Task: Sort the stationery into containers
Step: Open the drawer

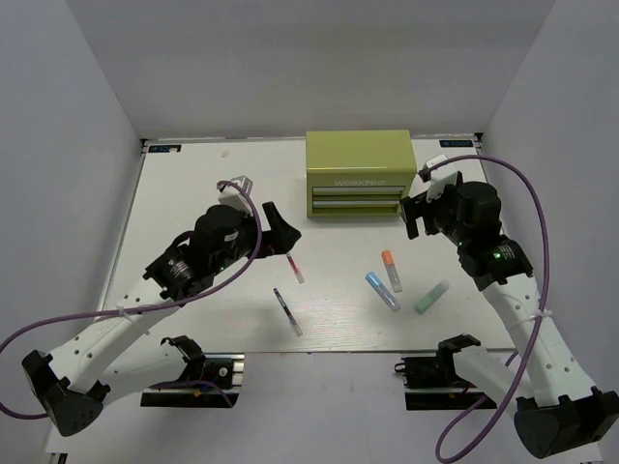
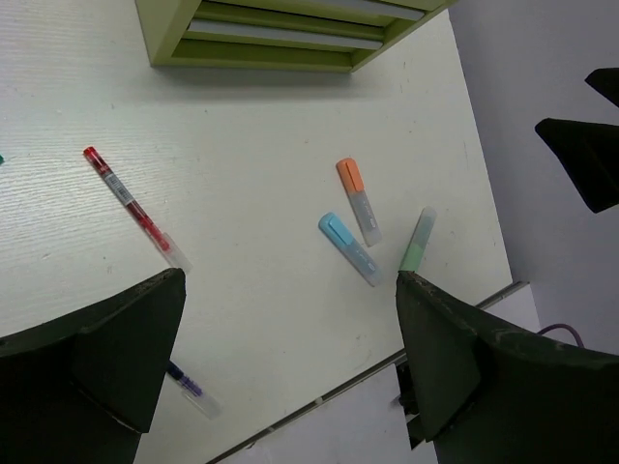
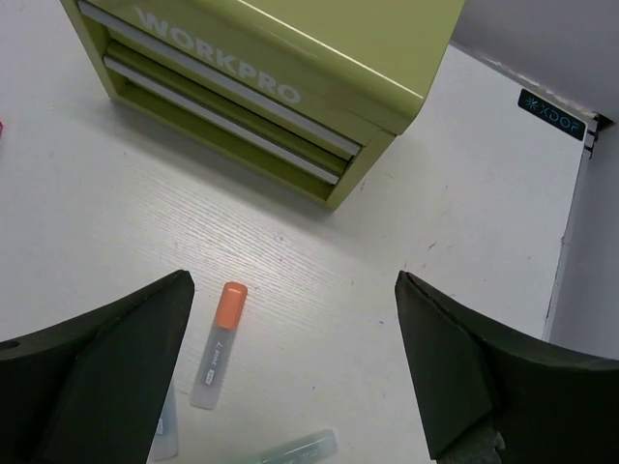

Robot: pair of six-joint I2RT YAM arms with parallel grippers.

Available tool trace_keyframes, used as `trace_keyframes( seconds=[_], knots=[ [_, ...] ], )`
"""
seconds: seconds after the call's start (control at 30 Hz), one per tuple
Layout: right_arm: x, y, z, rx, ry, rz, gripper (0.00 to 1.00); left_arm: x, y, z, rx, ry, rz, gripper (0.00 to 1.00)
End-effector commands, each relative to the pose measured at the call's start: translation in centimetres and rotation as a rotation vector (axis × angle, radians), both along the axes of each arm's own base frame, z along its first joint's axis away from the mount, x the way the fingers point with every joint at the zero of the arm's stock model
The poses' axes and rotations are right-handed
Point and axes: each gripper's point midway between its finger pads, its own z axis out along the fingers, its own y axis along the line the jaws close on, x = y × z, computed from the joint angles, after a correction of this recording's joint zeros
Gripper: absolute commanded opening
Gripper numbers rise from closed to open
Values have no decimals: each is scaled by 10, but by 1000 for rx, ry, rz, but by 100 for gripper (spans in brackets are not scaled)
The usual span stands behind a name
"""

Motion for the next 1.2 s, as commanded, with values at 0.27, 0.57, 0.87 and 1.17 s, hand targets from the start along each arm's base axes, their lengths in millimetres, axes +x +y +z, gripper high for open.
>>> trace_keyframes(
  seconds=[0.27, 0.57, 0.87, 1.17],
  knots=[
    [0, 10, -9, 64, 8, 57, 90, 2, -5, 19, -31, -38, -19, 100],
    [-7, 16, -31, 34, 41, 137, 90, 0, 3, 4, -18, -36, 0, 100],
    [-27, 31, -53, 89, 129, 264, 0, -8, -1, -15, -26, -30, -48, 14],
    [-27, 33, -58, 104, 129, 291, 90, -2, -25, -27, -141, -33, -82, 69]
  ],
)
